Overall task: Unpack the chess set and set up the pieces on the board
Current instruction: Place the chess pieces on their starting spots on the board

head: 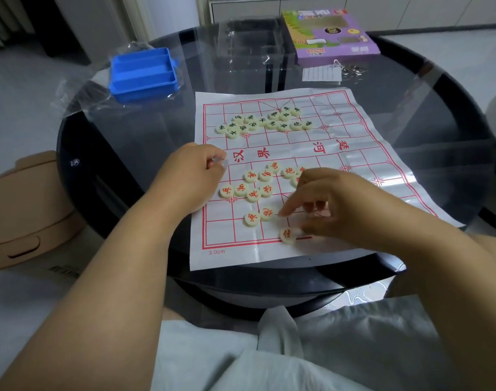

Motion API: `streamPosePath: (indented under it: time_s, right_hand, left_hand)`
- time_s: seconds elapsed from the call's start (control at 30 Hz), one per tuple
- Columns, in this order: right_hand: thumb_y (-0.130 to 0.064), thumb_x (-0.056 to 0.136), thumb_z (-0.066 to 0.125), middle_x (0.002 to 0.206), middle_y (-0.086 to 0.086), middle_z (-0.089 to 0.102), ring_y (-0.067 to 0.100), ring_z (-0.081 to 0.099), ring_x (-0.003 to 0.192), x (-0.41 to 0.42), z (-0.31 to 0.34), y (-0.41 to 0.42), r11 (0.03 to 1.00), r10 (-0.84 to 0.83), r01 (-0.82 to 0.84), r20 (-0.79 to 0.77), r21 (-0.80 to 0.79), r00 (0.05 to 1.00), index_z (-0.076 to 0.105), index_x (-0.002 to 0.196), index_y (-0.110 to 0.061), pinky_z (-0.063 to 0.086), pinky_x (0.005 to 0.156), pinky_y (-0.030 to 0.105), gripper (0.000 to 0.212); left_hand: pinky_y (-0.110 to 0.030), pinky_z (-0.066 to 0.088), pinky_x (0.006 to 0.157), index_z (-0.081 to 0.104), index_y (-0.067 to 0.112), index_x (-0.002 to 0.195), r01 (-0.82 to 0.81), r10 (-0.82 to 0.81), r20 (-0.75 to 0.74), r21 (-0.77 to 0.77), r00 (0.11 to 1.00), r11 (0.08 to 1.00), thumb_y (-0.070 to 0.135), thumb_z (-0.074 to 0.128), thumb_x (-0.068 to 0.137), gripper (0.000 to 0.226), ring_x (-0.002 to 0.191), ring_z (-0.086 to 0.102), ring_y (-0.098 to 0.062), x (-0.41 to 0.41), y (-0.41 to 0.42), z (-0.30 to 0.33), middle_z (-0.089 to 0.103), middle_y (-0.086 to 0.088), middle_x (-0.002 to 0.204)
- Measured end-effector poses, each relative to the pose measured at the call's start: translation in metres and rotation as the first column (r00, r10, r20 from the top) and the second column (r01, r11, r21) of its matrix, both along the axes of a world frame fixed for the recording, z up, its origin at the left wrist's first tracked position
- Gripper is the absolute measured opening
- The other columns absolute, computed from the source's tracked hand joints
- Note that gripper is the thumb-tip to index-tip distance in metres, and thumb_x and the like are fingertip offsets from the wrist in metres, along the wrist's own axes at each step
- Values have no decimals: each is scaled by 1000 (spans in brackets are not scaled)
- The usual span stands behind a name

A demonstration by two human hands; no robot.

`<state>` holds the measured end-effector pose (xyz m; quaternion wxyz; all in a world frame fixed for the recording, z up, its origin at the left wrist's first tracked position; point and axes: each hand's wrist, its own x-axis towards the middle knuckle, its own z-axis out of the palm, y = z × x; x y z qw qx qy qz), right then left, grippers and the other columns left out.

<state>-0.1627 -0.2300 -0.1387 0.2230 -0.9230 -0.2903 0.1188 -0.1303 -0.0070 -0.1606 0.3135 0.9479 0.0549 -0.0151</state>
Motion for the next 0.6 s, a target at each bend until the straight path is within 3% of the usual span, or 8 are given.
streamPosePath:
  time_s: [0.23, 0.37, 0.6]
  right_hand:
    - [-24, 85, 65, 79, -23, 45, 2, 45, 70, 24, 4, 2, 971, -230, 221, 108, 88, 967, 70, 106, -29, 33, 59, 11, 21]
    - [-22, 86, 66, 80, -18, 47, 2, 45, 68, 34, 0, 12, 968, -246, 236, 123, 84, 962, 70, 105, -27, 32, 57, 11, 20]
    - [-20, 86, 66, 90, -8, 53, 5, 45, 69, 45, -3, 15, 968, -253, 249, 134, 45, 958, 70, 106, -28, 38, 59, 15, 22]
  left_hand:
    - [-21, 50, 68, 56, 30, 130, -12, 12, -9, -20, 1000, 1000, 33, 47, 98, 33, 99, 56, -11, 0, 0, 0, 50, 6, 133]
    - [-23, 50, 72, 56, 29, 130, -14, 15, 4, -24, 1000, 1000, 33, 47, 99, 33, 99, 55, -11, 1, 0, 1, 51, 5, 132]
    - [-20, 47, 67, 56, 30, 129, -3, 3, -2, -32, 1000, 999, 35, 47, 98, 32, 95, 56, -9, 2, 3, 0, 53, 9, 124]
